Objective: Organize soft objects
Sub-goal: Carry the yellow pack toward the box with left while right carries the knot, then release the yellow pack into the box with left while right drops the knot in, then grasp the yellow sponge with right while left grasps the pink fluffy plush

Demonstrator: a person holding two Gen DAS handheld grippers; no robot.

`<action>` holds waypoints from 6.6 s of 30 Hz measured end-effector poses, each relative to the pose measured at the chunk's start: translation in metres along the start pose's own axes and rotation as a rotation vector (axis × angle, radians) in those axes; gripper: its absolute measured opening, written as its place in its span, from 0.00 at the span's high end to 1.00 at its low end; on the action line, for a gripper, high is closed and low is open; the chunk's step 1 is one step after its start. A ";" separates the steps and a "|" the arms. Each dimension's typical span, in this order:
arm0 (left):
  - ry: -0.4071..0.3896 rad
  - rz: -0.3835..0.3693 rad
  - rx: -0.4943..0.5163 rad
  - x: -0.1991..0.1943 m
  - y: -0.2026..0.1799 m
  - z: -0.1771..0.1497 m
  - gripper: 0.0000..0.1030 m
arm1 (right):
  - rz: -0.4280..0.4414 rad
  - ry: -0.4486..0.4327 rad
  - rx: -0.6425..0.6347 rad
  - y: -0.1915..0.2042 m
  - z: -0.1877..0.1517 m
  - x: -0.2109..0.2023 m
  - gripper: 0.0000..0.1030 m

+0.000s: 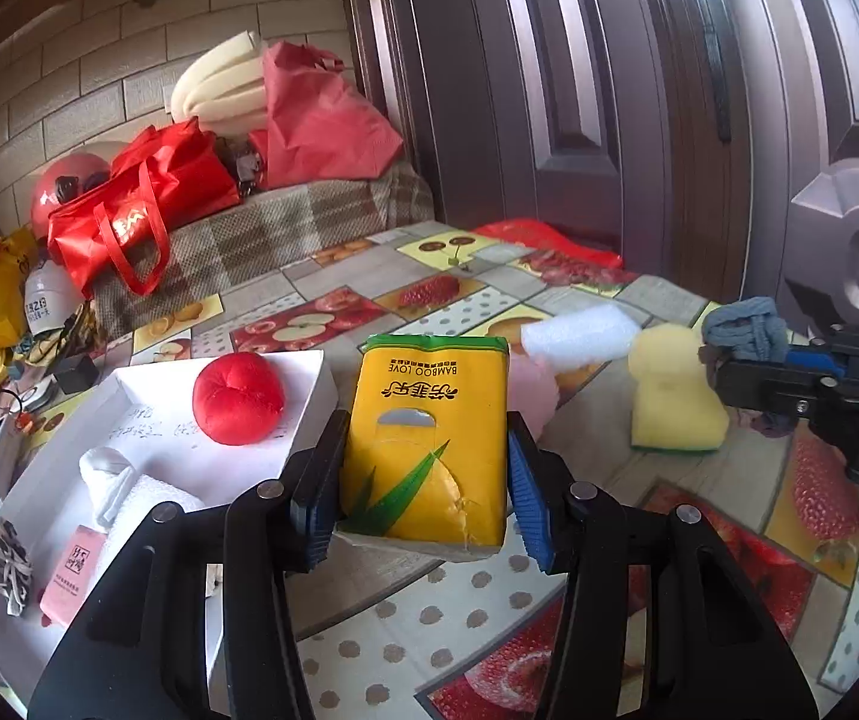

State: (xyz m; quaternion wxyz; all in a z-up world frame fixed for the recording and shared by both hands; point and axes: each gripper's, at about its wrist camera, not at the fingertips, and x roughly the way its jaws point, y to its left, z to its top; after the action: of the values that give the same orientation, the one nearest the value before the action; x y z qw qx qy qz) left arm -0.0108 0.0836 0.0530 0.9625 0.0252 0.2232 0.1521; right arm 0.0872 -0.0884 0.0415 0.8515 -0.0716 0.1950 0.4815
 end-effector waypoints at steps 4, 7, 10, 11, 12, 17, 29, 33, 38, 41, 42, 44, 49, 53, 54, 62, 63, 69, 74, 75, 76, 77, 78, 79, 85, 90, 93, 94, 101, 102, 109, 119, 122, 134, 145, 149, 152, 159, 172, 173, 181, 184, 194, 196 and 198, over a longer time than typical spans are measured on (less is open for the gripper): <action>-0.069 -0.014 -0.023 -0.029 0.004 -0.006 0.52 | -0.013 -0.031 -0.010 0.010 0.002 -0.003 0.88; -0.090 -0.010 -0.039 -0.042 0.011 -0.010 0.52 | -0.008 -0.042 -0.033 0.023 0.001 -0.005 0.88; -0.110 0.001 -0.068 -0.053 0.022 -0.015 0.52 | 0.001 -0.059 -0.049 0.035 0.001 -0.005 0.88; -0.117 0.009 -0.076 -0.056 0.025 -0.017 0.52 | 0.003 -0.068 -0.049 0.038 0.001 -0.006 0.88; -0.123 0.015 -0.084 -0.059 0.029 -0.018 0.52 | 0.003 -0.077 -0.048 0.041 0.001 -0.006 0.88; -0.143 0.043 -0.118 -0.070 0.043 -0.026 0.52 | -0.008 -0.099 -0.031 0.047 0.002 -0.006 0.88; -0.165 0.081 -0.097 -0.086 0.056 -0.037 0.52 | -0.010 -0.067 -0.035 0.059 0.003 0.006 0.88; -0.165 0.109 -0.112 -0.090 0.070 -0.040 0.52 | -0.009 -0.063 -0.029 0.065 0.004 0.016 0.88; -0.164 0.156 -0.163 -0.093 0.094 -0.046 0.52 | -0.011 -0.079 -0.082 0.083 0.004 0.019 0.88; -0.162 0.185 -0.179 -0.094 0.108 -0.050 0.52 | -0.007 -0.079 -0.102 0.090 0.005 0.023 0.88; -0.162 0.194 -0.183 -0.095 0.112 -0.051 0.52 | -0.003 -0.078 -0.106 0.092 0.005 0.024 0.88; -0.160 0.210 -0.195 -0.095 0.119 -0.053 0.52 | 0.005 -0.076 -0.111 0.096 0.007 0.028 0.88; -0.164 0.256 -0.225 -0.097 0.139 -0.057 0.52 | 0.019 -0.077 -0.133 0.108 0.010 0.037 0.87; -0.163 0.302 -0.241 -0.097 0.157 -0.061 0.52 | 0.047 -0.070 -0.139 0.116 0.013 0.046 0.85; -0.158 0.310 -0.249 -0.096 0.161 -0.061 0.52 | 0.052 -0.065 -0.142 0.118 0.014 0.048 0.85; -0.149 0.341 -0.241 -0.084 0.171 -0.058 0.52 | 0.084 -0.061 -0.160 0.141 0.020 0.069 0.85; -0.148 0.342 -0.244 -0.083 0.173 -0.058 0.52 | 0.084 -0.060 -0.160 0.143 0.021 0.072 0.85; -0.150 0.343 -0.250 -0.079 0.177 -0.056 0.52 | 0.070 -0.072 -0.156 0.150 0.029 0.089 0.85; -0.140 0.345 -0.256 -0.070 0.184 -0.052 0.52 | 0.054 -0.074 -0.170 0.163 0.042 0.115 0.85; -0.139 0.347 -0.260 -0.068 0.186 -0.052 0.52 | 0.050 -0.080 -0.173 0.165 0.045 0.120 0.85; -0.138 0.350 -0.262 -0.066 0.186 -0.051 0.52 | 0.048 -0.085 -0.176 0.167 0.047 0.124 0.85; -0.136 0.351 -0.264 -0.064 0.188 -0.050 0.52 | 0.049 -0.089 -0.179 0.170 0.049 0.128 0.85; -0.135 0.350 -0.265 -0.062 0.189 -0.050 0.52 | 0.048 -0.094 -0.182 0.172 0.051 0.132 0.85; -0.135 0.350 -0.267 -0.060 0.189 -0.050 0.52 | 0.051 -0.097 -0.185 0.174 0.054 0.136 0.85; -0.132 0.340 -0.268 -0.055 0.190 -0.048 0.52 | 0.074 -0.073 -0.194 0.178 0.063 0.158 0.85; -0.124 0.341 -0.276 -0.052 0.192 -0.047 0.52 | 0.086 -0.037 -0.173 0.175 0.064 0.165 0.85; -0.122 0.348 -0.276 -0.052 0.192 -0.046 0.49 | 0.096 -0.033 -0.172 0.175 0.063 0.165 0.78; -0.124 0.351 -0.277 -0.052 0.192 -0.046 0.47 | 0.091 -0.037 -0.175 0.175 0.063 0.164 0.73; -0.136 0.366 -0.282 -0.055 0.192 -0.046 0.00 | 0.071 -0.065 -0.173 0.176 0.063 0.160 0.05; -0.135 0.366 -0.281 -0.054 0.192 -0.046 0.00 | 0.069 -0.065 -0.170 0.175 0.064 0.161 0.04; -0.140 0.366 -0.284 -0.055 0.193 -0.047 0.00 | 0.060 -0.078 -0.162 0.174 0.063 0.159 0.00; -0.158 0.391 -0.309 -0.059 0.198 -0.048 0.00 | -0.004 -0.124 -0.126 0.168 0.063 0.151 0.00; -0.163 0.404 -0.319 -0.061 0.200 -0.049 0.00 | -0.034 -0.124 -0.137 0.170 0.062 0.150 0.00; -0.159 0.421 -0.319 -0.068 0.191 -0.051 0.00 | -0.008 -0.115 -0.083 0.153 0.052 0.127 0.00; -0.170 0.344 -0.269 -0.079 0.156 -0.051 0.00 | 0.017 -0.167 -0.109 0.137 0.030 0.073 0.00; -0.178 0.305 -0.261 -0.081 0.145 -0.050 0.00 | -0.019 -0.216 -0.048 0.117 0.024 0.048 0.00; -0.177 0.248 -0.246 -0.082 0.135 -0.048 0.00 | -0.046 -0.316 0.039 0.094 0.021 0.023 0.00; -0.154 0.145 -0.213 -0.082 0.103 -0.045 0.00 | -0.094 -0.235 0.213 0.039 0.012 0.001 0.00; -0.099 -0.003 -0.135 -0.073 0.061 -0.036 0.00 | -0.237 0.008 0.141 -0.034 -0.003 -0.011 0.00; -0.095 -0.012 -0.132 -0.072 0.059 -0.035 0.00 | -0.214 0.049 0.133 -0.034 -0.004 -0.007 0.00; -0.004 -0.050 -0.100 -0.049 0.039 -0.027 0.00 | -0.179 0.214 0.060 -0.027 -0.010 0.021 0.01; 0.036 -0.070 -0.116 -0.039 0.038 -0.026 0.00 | -0.120 0.253 0.046 -0.027 -0.011 0.027 0.01; 0.092 -0.095 -0.160 -0.023 0.039 -0.023 0.00 | -0.059 0.401 0.012 -0.034 -0.003 0.089 0.03; 0.114 -0.111 -0.174 -0.014 0.039 -0.021 0.00 | -0.047 0.393 -0.042 -0.025 -0.003 0.086 0.37; 0.146 -0.126 -0.186 0.002 0.038 -0.016 0.00 | -0.060 0.385 -0.106 -0.016 -0.006 0.079 0.63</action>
State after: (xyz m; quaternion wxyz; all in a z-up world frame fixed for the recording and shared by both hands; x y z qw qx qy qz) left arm -0.0269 0.1198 0.0417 0.9496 -0.0893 0.2786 0.1127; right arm 0.1353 -0.0355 0.0034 0.8075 -0.2130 0.3263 0.4429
